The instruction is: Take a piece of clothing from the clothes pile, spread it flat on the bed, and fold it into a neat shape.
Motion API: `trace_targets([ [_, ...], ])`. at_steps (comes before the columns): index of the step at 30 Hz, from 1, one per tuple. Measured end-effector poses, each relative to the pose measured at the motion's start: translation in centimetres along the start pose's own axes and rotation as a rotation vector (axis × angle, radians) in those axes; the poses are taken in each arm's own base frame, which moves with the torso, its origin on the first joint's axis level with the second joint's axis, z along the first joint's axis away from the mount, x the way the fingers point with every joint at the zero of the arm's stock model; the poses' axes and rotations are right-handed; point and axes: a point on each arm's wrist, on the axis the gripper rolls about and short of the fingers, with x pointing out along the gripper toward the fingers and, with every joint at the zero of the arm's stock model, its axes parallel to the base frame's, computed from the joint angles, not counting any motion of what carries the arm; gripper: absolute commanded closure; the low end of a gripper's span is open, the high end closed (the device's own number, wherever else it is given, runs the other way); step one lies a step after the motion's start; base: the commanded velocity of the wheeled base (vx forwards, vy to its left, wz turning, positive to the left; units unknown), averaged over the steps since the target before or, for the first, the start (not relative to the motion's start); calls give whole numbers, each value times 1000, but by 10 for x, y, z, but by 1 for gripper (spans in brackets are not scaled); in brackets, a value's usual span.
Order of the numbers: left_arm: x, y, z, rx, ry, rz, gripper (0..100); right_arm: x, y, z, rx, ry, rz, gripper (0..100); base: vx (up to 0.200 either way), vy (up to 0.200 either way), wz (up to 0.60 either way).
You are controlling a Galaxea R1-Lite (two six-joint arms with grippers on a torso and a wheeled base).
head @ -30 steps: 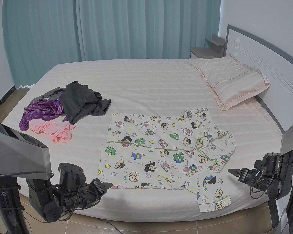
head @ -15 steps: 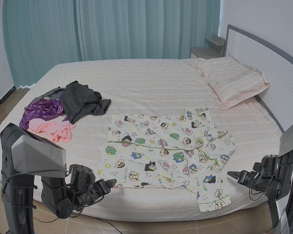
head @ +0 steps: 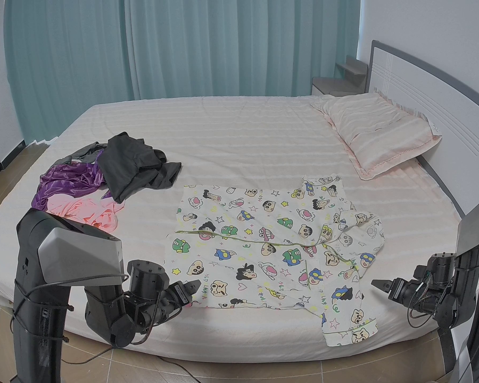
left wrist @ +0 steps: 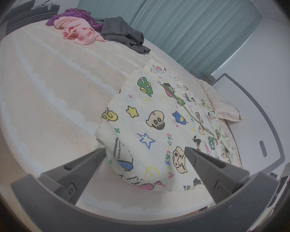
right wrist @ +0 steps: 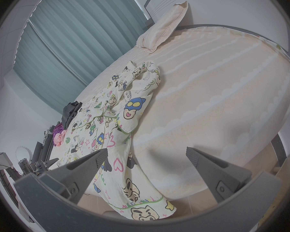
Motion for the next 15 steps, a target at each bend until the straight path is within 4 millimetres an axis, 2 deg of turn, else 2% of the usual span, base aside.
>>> trace_targets([
  [5,3,2,-3,35,24,34,0,0,0,0,1,0,1,0,0,0,0],
  [6,4,2,-4,38,30,46,100,0,0,0,1,-1,0,0,0,0,0],
  [15,11,2,-3,48,31,124,100,-1,0,1,2,-3,2,0,0,0,0],
])
